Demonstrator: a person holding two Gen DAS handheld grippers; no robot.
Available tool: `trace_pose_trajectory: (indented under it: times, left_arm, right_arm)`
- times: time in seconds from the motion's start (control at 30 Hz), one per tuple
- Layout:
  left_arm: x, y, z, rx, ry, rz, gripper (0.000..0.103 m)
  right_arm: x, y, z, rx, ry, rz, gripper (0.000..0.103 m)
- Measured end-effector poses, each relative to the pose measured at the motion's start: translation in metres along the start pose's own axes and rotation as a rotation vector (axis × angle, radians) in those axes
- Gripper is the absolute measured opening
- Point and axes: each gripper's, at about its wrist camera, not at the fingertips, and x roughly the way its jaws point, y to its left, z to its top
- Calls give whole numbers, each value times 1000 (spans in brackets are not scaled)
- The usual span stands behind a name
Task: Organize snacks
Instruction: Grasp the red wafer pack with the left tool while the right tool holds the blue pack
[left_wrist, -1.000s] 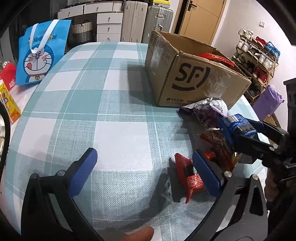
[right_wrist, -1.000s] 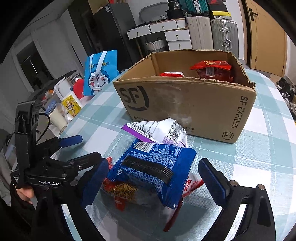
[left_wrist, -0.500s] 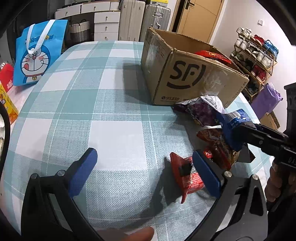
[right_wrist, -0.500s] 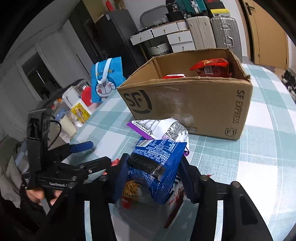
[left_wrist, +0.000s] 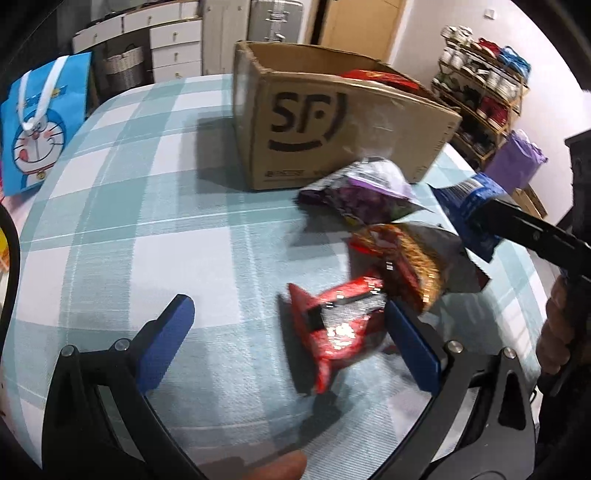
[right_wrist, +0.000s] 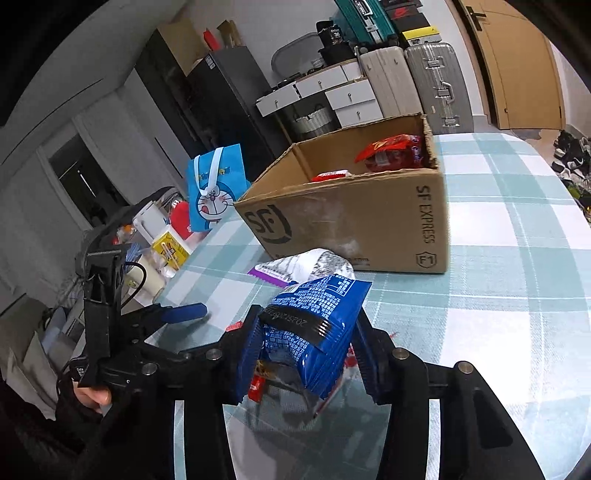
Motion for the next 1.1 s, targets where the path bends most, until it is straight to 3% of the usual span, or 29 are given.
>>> trace_pose_trajectory:
  times: [0.37,0.67,0.87,0.93,1.1]
  left_arm:
    - [12,-26,-8,73,56,-7,102]
    - [17,-24,-7,50,74,4,102]
    - [10,-14,-6,32,53,-26,76]
    - [7,-9,-6,16,40,-47,58]
    - [1,-1,-7,-16,18,-74,47]
  right_arm:
    - [-8,-3,0,6,-22,-1,47]
    - [-9,-5,-1,15,-14,-15,47]
    - [-9,-4,-3,12,-9,-15,47]
    - [-8,-3,-3,10,-9,-17,47]
    - [-10,-2,-2,6,-9,-23,47]
